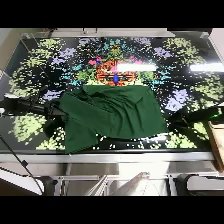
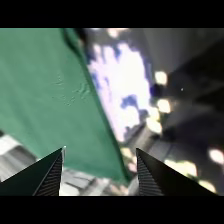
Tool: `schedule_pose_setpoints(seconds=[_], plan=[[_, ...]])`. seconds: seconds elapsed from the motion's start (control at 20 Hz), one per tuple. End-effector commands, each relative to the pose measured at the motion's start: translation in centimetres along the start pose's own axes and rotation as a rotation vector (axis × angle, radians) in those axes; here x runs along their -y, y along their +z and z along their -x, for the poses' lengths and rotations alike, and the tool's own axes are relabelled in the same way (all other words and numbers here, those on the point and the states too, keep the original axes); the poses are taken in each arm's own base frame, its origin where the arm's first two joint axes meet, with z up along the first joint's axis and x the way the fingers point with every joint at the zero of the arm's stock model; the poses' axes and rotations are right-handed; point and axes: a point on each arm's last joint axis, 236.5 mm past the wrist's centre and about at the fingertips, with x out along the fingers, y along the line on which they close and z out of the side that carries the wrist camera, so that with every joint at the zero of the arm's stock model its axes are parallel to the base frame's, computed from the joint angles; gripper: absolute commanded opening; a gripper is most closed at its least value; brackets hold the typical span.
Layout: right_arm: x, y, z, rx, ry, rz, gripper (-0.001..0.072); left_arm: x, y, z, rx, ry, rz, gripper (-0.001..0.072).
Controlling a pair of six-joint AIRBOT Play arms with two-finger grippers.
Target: Fold the shirts.
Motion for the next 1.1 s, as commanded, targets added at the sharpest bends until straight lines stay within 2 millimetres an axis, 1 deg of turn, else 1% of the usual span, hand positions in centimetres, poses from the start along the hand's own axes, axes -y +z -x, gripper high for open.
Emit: schedule_pose_setpoints(seconds=[0.0, 0.1, 0.2, 0.25, 0.35, 0.4, 0.45, 0.5, 0.55, 0.6, 0.65, 0.7, 0.75, 0.8, 0.85, 0.9, 0.95, 1.0, 1.05], plan=[[1.0, -0.7, -3.5, -0.06, -0.054, 0.031, 0.0489, 0.7, -0.4, 0.6, -0.008, -0.041, 0.009, 0.0017], [0.1, -1.4, -5.2, -0.107, -0.026, 0.031, 0.0489, 0.8, -0.5, 0.6, -0.011, -0.045, 0.009, 0.0017], [-1.0, -2.1, -6.3, -0.149, 0.002, 0.037, 0.0488, 1.2, -0.4, 0.6, -0.004, -0.059, 0.008, 0.0017], [-1.5, -2.3, -6.7, -0.159, 0.015, 0.059, 0.0454, 1.2, -0.4, 0.6, -0.007, -0.061, 0.007, 0.0017], [-3.5, -2.1, -7.1, -0.149, 0.083, 0.09, 0.0227, 1.3, -0.5, 0.6, -0.009, -0.063, 0.006, 0.0016], [-4.9, -1.9, -6.9, -0.14, 0.142, 0.098, 0.0157, 1.5, -0.5, 0.7, -0.01, -0.064, 0.003, 0.0015], [-6.7, -1.8, -6.5, -0.13, 0.214, 0.105, 0.0013, 1.8, -0.5, 0.8, -0.006, -0.06, -0.005, 0.0015], [-8.5, -1.8, -5.9, -0.119, 0.276, 0.122, 0.0014, 2.7, -0.6, 1.2, -0.001, -0.065, -0.025, 0.0015], [-10.2, -1.7, -5.0, -0.104, 0.323, 0.137, 0.0013, 4.7, -0.7, 1.7, 0.008, -0.101, -0.057, 0.0015], [-12.1, -1.7, -3.6, -0.082, 0.359, 0.176, 0.0013, 7.7, -0.8, 2.5, 0.028, -0.157, -0.11, 0.0014], [-14.7, -1.8, -1.8, -0.05, 0.4, 0.232, 0.0013, 11.2, -0.9, 3.5, 0.063, -0.215, -0.185, 0.0014], [-17.6, -2.2, 0.4, -0.008, 0.453, 0.3, 0.0013, 15.4, -1.3, 4.7, 0.108, -0.275, -0.283, 0.0014], [-21.3, -3.0, 3.2, 0.049, 0.515, 0.387, 0.0013, 19.3, -1.7, 5.8, 0.172, -0.292, -0.378, 0.0014], [-25.1, -4.3, 6.4, 0.123, 0.567, 0.499, 0.0014, 24.1, -3.2, 7.0, 0.238, -0.319, -0.502, 0.0015], [-29.3, -6.2, 10.0, 0.224, 0.589, 0.647, 0.0013, 29.1, -5.4, 8.1, 0.301, -0.352, -0.64, 0.0017], [-33.1, -8.6, 13.4, 0.346, 0.565, 0.805, 0.0013, 34.8, -8.8, 9.3, 0.371, -0.408, -0.804, 0.0018], [-36.8, -11.2, 16.9, 0.501, 0.514, 0.968, 0.0013, 40.3, -12.9, 10.7, 0.442, -0.473, -0.979, 0.0017], [-40.0, -13.7, 20.3, 0.675, 0.463, 1.095, 0.0014, 45.4, -18.0, 12.1, 0.513, -0.54, -1.165, 0.0017], [-43.0, -16.1, 24.4, 0.914, 0.395, 1.203, 0.0015, 50.3, -23.8, 13.3, 0.605, -0.573, -1.373, 0.0016]])
